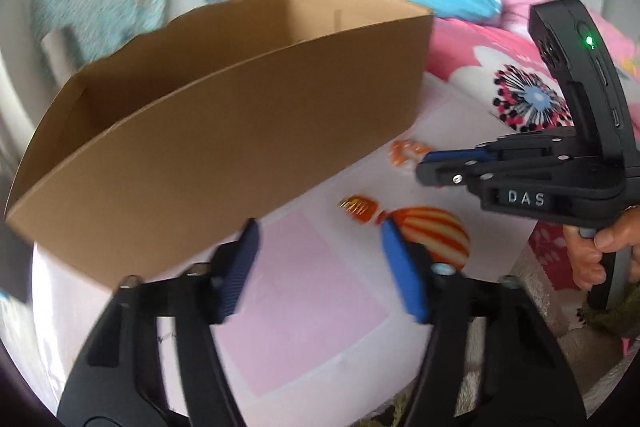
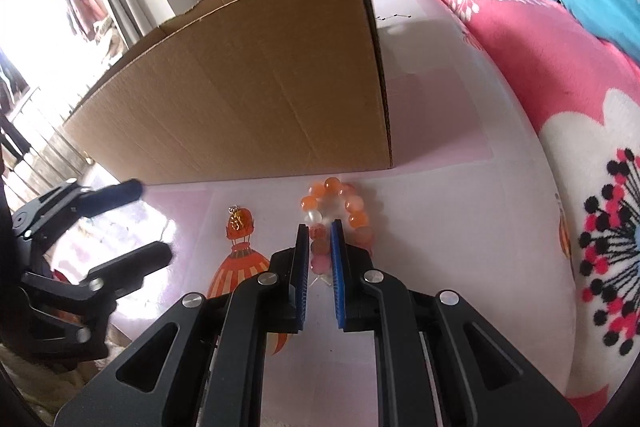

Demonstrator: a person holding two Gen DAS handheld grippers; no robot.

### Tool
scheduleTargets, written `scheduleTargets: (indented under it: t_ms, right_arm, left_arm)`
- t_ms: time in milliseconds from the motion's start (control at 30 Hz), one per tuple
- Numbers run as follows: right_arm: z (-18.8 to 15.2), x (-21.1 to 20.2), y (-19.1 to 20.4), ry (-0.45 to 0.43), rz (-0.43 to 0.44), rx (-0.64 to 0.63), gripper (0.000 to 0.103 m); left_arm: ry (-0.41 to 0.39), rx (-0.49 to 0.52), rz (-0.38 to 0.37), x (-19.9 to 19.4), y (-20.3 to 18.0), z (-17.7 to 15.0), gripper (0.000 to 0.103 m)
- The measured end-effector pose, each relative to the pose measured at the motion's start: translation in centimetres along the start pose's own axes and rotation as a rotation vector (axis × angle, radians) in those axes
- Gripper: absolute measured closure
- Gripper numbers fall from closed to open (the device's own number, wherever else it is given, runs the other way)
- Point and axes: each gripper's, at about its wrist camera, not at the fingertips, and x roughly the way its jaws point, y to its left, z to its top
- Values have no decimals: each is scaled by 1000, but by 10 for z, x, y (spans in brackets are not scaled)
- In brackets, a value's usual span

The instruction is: Organize jewelry

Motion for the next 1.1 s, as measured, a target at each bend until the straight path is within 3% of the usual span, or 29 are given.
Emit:
scheduleTargets:
  t_ms: [67,233,500,767,1100]
  right_arm:
    - [0,0,-3,-7,22,15,92]
    - [0,0,-8,-17,59,26,92]
    - [-1,0,-13,-25,91,42,92]
    - [-2,-1,-15,-28,105,47,92]
    - [-2,-1,-15,-30,99,44,92]
  left_arm:
    - [8,43,9,10,2,6,68]
    - [43,77,-5,26,-12,15,86]
    - [85,77,-53,43,-22,20,89]
    - [109,79,-45,48,-24,17,89]
    - [103,63,-36,49,-23,16,103]
